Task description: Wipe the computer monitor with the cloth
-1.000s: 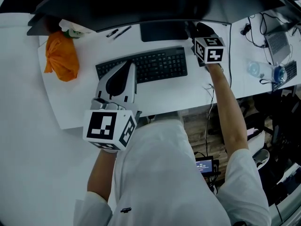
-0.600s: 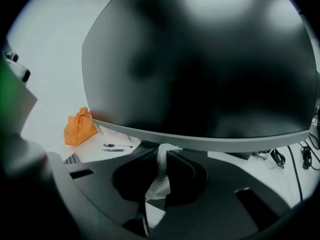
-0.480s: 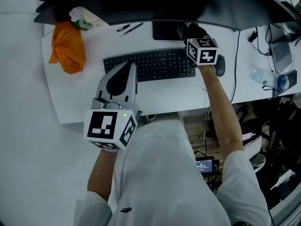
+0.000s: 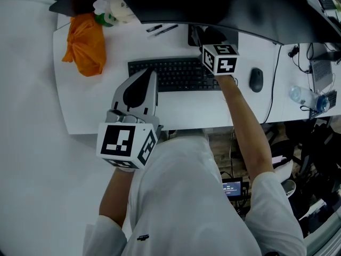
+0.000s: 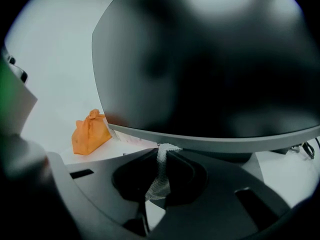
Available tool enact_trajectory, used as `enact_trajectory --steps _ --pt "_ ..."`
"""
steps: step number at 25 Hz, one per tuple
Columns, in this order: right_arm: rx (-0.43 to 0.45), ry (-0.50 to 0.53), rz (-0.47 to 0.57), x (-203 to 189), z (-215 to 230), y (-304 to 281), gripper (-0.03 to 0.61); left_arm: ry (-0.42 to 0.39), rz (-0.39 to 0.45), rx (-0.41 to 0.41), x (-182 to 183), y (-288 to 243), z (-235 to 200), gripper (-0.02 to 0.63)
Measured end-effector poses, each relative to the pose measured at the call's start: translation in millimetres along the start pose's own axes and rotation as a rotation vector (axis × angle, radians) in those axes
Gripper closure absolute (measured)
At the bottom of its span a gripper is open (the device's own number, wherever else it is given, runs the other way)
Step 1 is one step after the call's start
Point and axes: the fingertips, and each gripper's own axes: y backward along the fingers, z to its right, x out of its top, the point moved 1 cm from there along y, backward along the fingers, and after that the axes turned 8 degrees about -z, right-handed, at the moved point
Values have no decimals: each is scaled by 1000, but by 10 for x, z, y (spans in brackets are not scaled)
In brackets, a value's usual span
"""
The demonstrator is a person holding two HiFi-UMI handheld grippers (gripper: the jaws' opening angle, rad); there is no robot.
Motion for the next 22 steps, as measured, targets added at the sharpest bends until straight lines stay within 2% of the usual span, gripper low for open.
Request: enact_trajectory --steps 10,22 --pt "62 10 -4 131 -619 -352 540 55 18 41 -35 183 -429 595" --pt "102 -35 2 255 -1215 -686 540 112 32 83 -126 412 -915 595"
